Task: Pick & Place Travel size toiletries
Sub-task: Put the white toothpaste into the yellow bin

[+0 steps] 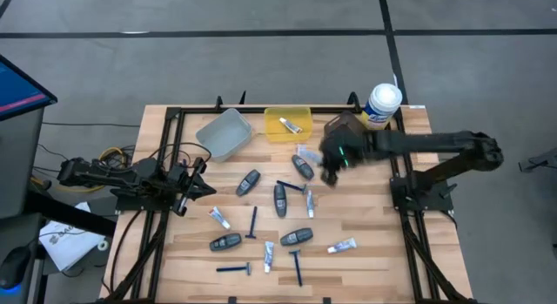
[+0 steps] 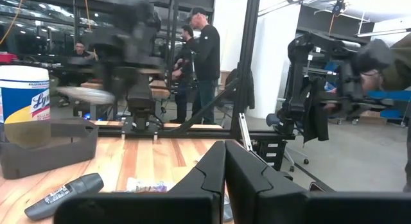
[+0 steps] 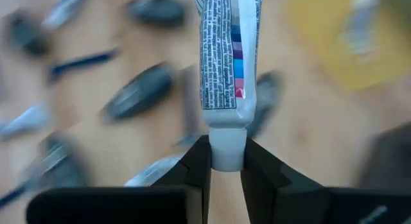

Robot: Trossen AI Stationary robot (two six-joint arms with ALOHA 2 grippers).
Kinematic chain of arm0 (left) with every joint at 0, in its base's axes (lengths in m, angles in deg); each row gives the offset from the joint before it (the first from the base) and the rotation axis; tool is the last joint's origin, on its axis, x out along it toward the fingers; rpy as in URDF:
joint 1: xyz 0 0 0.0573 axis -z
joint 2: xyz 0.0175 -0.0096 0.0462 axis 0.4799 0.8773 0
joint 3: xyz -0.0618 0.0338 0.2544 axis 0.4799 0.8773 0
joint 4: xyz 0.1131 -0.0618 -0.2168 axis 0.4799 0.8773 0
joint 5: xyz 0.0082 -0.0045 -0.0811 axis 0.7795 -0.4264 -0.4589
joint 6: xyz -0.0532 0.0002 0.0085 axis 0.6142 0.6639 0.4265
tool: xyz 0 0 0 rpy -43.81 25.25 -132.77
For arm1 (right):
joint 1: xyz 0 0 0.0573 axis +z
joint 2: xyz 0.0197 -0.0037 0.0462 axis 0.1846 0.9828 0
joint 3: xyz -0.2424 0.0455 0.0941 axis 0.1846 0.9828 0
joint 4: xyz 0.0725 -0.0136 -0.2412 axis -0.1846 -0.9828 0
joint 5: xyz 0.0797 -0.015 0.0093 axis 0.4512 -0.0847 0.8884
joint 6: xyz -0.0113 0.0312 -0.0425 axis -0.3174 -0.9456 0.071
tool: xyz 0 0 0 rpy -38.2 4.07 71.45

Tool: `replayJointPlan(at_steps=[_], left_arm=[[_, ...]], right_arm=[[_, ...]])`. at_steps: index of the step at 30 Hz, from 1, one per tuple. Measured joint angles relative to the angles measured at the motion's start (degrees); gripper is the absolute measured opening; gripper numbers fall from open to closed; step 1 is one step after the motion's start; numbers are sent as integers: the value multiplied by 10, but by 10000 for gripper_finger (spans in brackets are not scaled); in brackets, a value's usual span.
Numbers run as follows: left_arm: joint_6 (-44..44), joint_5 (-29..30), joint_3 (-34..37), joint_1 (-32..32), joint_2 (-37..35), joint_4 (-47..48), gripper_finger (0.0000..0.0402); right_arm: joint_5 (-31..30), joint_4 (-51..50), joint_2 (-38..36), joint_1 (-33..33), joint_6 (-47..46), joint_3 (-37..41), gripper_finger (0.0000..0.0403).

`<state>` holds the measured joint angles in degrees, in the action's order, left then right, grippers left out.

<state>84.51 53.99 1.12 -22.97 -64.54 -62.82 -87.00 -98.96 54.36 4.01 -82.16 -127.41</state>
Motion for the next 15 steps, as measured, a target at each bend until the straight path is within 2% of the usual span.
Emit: replayJointPlan(at_steps=[4,7,15], left_arm=[[0,0,0,0,0,0,1],[0,0,0,0,0,0,1],[0,0,0,0,0,0,1]], right_arm=[[0,0,70,-94,57,-65,49],[5,-6,133,-142,92,-127,49],[20,-68,303,-211,174,-291,49]])
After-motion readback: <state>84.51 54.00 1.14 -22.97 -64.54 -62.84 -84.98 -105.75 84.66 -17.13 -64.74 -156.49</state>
